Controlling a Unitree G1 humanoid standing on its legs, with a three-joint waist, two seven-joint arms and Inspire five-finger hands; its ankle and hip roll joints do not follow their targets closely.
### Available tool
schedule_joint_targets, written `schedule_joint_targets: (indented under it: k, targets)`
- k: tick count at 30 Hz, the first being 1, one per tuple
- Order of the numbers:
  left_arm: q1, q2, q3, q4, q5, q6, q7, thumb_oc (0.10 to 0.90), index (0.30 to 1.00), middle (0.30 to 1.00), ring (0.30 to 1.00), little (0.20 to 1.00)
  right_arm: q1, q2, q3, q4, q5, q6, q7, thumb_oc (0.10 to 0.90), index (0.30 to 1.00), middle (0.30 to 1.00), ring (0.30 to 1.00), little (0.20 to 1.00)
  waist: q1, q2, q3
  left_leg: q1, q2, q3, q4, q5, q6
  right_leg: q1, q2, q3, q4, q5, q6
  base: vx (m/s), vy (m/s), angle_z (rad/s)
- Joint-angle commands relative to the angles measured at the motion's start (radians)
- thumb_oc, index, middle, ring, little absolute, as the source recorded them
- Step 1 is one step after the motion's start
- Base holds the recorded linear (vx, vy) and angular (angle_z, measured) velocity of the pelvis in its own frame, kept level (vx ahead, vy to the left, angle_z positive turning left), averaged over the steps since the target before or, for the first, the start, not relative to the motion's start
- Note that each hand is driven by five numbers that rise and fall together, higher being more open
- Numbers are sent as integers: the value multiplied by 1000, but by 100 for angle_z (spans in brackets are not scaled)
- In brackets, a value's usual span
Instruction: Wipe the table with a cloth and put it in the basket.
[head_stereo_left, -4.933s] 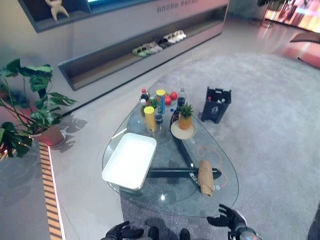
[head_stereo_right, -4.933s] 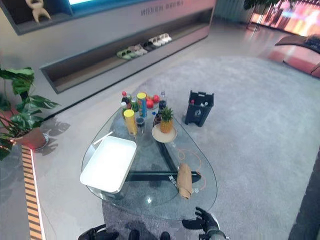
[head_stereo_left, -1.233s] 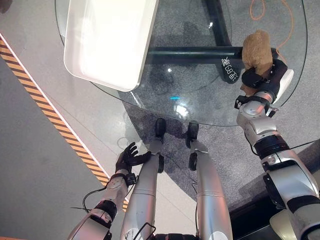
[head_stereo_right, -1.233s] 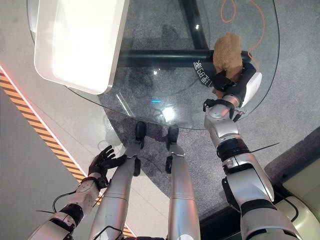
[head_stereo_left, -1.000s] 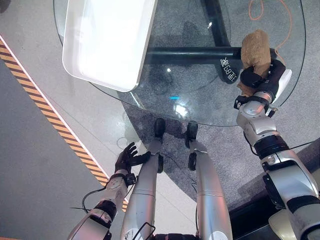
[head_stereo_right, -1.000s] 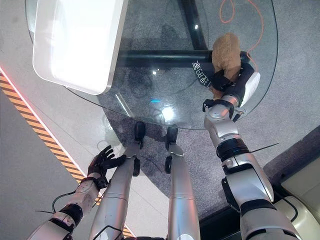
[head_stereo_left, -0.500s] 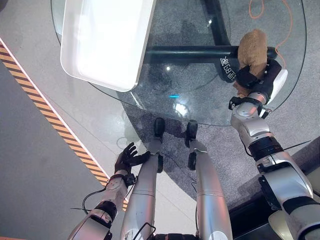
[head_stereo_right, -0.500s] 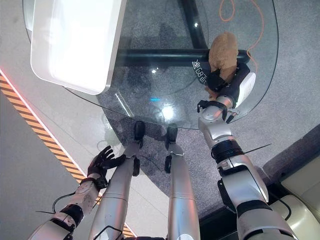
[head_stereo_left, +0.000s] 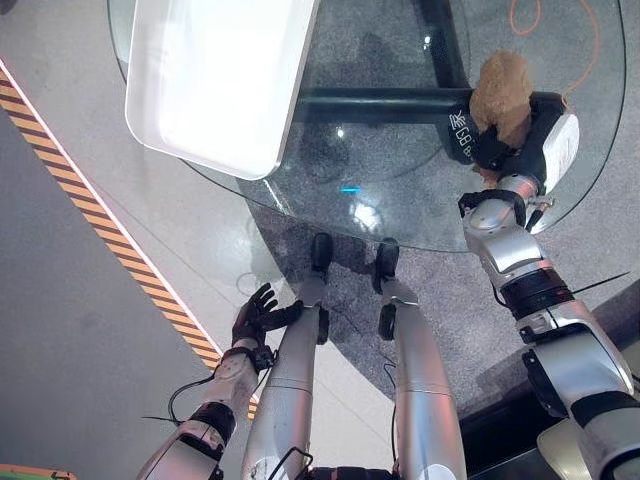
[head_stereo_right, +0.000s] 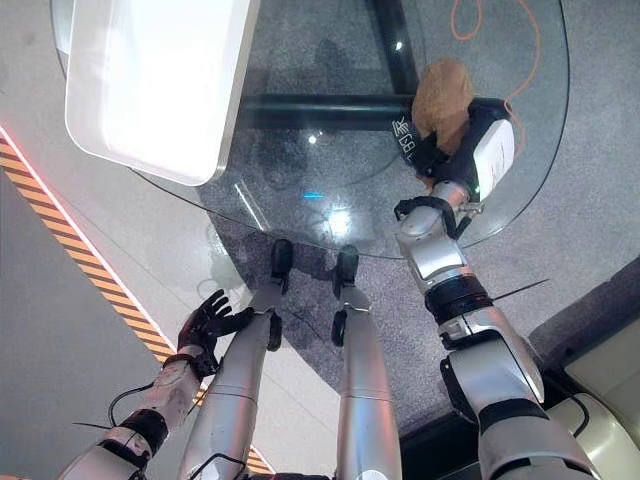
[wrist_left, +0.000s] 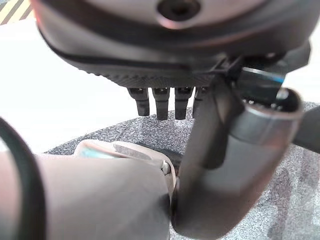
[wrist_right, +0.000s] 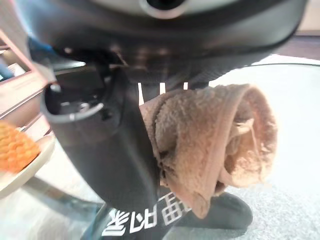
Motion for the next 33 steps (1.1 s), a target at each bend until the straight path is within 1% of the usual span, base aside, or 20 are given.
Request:
schedule_joint_targets:
  k: [1,6,10,11,14,15,21,26,29,31,33]
  targets:
    - [112,-84,-69,-34,30,28,17,800,900,900,900,900,-41,68,168,-121,-52,-21,153,100,300,300,300,200,55,51,-12,-8,-60,2,74,-86,47,-11,24,-16,-87,79,20,0,0,0]
    - [129,-92,-84,-70,38,35,35,800,900,900,900,900,-45,97,185,-139,-91,-35,175,100,300,300,300,200,65,61,-12,-5,-63,-1,69,-84,47,-9,22,-20,-86,76,22,2,4,1]
    - [136,-94,-90,-88,39,40,44,800,900,900,900,900,-43,105,190,-148,-93,-38,178,100,300,300,300,200,68,64,-12,-6,-64,-3,67,-81,49,-9,22,-21,-85,76,21,6,17,6]
    - [147,-94,-94,-113,43,48,49,800,900,900,900,900,-34,111,198,-154,-92,-59,184,100,300,300,300,200,72,70,-12,-1,-67,-5,64,-79,50,-4,19,-25,-88,76,22,10,33,9]
    - [152,-94,-96,-124,45,52,53,800,900,900,900,900,-31,113,201,-161,-97,-68,192,100,300,300,300,200,74,72,-12,0,-67,-6,61,-78,50,-3,18,-25,-90,76,23,3,10,2]
    - [162,-92,-104,-143,43,55,61,800,900,900,900,900,-22,114,204,-183,-115,-77,219,100,300,300,300,200,75,75,-12,1,-70,-7,62,-77,50,-2,17,-25,-89,77,25,0,0,0]
    - [182,-85,-109,-193,44,73,73,800,900,900,900,900,12,124,229,-234,-173,-84,289,100,300,300,300,200,77,80,-12,2,-71,-7,58,-73,52,-4,15,-27,-87,76,26,0,0,0]
    - [194,-73,-112,-224,42,86,77,800,900,900,900,900,31,121,250,-248,-168,-80,316,100,300,300,300,200,80,82,-12,2,-71,-6,57,-71,54,-4,14,-28,-85,75,27,1,8,11]
    - [198,-67,-114,-233,39,89,80,800,900,900,900,900,40,120,257,-255,-162,-91,338,100,300,300,300,200,81,81,-12,1,-70,-7,55,-70,54,-5,14,-29,-86,75,28,-1,0,5]
    - [202,-63,-116,-244,41,92,85,800,900,900,900,900,48,119,262,-269,-166,-108,371,100,300,300,300,200,81,79,-12,-1,-70,-7,56,-70,54,-6,15,-29,-86,75,28,0,0,0]
    - [207,-59,-115,-252,40,94,86,800,900,900,900,900,55,122,267,-292,-171,-99,392,100,300,300,300,200,81,77,-12,1,-70,-6,57,-70,53,-5,15,-30,-83,74,29,0,0,0]
